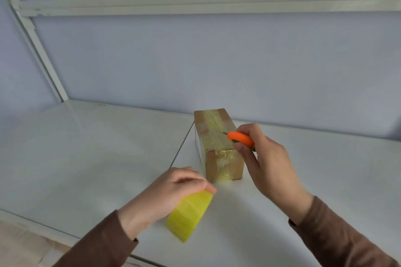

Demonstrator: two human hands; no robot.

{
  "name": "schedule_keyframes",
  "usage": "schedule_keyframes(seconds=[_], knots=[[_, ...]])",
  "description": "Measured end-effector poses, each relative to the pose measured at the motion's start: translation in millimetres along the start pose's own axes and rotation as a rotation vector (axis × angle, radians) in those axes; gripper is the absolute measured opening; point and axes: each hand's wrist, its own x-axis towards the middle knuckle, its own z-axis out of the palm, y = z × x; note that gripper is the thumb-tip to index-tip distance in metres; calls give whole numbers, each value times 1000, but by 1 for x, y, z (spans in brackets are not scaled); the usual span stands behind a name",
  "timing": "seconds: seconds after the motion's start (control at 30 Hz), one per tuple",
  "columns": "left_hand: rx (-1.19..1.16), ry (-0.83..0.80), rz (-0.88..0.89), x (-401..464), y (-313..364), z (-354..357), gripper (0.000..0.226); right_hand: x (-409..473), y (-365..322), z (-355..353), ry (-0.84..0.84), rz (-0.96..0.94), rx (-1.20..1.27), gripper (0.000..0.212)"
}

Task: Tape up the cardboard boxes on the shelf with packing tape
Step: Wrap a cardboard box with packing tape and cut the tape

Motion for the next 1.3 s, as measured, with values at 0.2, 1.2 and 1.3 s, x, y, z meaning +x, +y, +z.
schedule_keyframes(seconds=[0.2, 1.2, 1.3], knots=[[113, 183, 198, -37, 5, -34, 25, -21, -56, 49, -303, 136, 658, 80], [831, 140, 35, -38, -58, -100, 52, -22, -90, 164, -318, 710, 926, 17], [801, 107, 12, -26, -69, -100, 76, -18, -80, 163, -349, 519, 504, 22]])
